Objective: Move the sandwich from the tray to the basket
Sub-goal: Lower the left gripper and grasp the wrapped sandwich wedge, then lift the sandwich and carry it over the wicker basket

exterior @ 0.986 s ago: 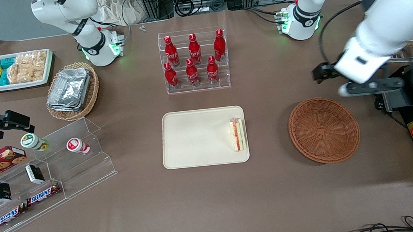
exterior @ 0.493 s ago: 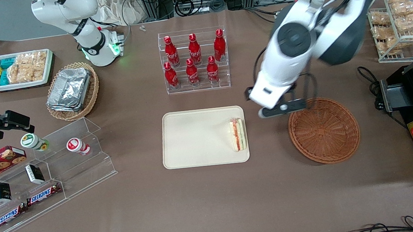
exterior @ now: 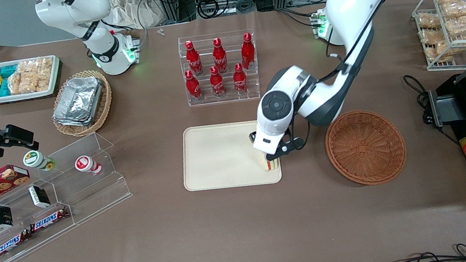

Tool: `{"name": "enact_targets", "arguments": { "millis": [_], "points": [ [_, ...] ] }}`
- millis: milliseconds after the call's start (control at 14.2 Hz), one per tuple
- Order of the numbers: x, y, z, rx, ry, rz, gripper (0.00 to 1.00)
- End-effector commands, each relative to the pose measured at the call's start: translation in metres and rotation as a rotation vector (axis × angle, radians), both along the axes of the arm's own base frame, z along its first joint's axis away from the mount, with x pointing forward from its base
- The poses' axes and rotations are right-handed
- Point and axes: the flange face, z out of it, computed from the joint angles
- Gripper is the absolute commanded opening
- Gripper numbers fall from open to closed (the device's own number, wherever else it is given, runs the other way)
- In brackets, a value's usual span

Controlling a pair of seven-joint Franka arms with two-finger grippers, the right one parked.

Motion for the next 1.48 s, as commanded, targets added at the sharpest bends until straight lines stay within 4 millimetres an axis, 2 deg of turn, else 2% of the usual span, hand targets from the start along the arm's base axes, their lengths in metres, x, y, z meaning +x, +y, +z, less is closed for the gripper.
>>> {"name": "enact_targets", "arguments": {
  "millis": [0,70,141,211,282,352,493,563,704,915,986,1197,1268,1408],
  "points": [
    [-0.002,-0.011,-0.025,0.003,-0.018,0.008,1.0],
    [-0.003,-0.012,-0.032,-0.005,-0.024,0.007,0.9],
    [-0.003,-0.012,-0.035,-0.01,-0.027,0.007,0.68],
    [-0.003,-0.012,-0.035,-0.011,-0.028,0.007,0.34],
    [-0.003,-0.012,-0.036,-0.012,-0.028,0.009,0.06],
    [-0.002,-0.011,-0.035,-0.011,-0.03,0.01,0.0],
    [0.003,-0.008,-0.025,-0.005,-0.053,0.021,0.0],
    [0.008,-0.002,-0.005,-0.003,-0.078,0.062,0.0],
    [0.015,0.019,0.05,0.02,-0.104,0.104,0.0],
    [0.027,0.079,0.111,0.043,-0.04,0.227,0.0],
    [0.031,0.107,0.122,0.059,0.001,0.271,0.0],
    [0.043,0.197,0.122,0.138,0.083,0.399,0.0],
    [0.048,0.227,0.116,0.148,0.096,0.444,0.0],
    [0.055,0.272,0.1,0.157,0.114,0.517,0.0]
  ]
}}
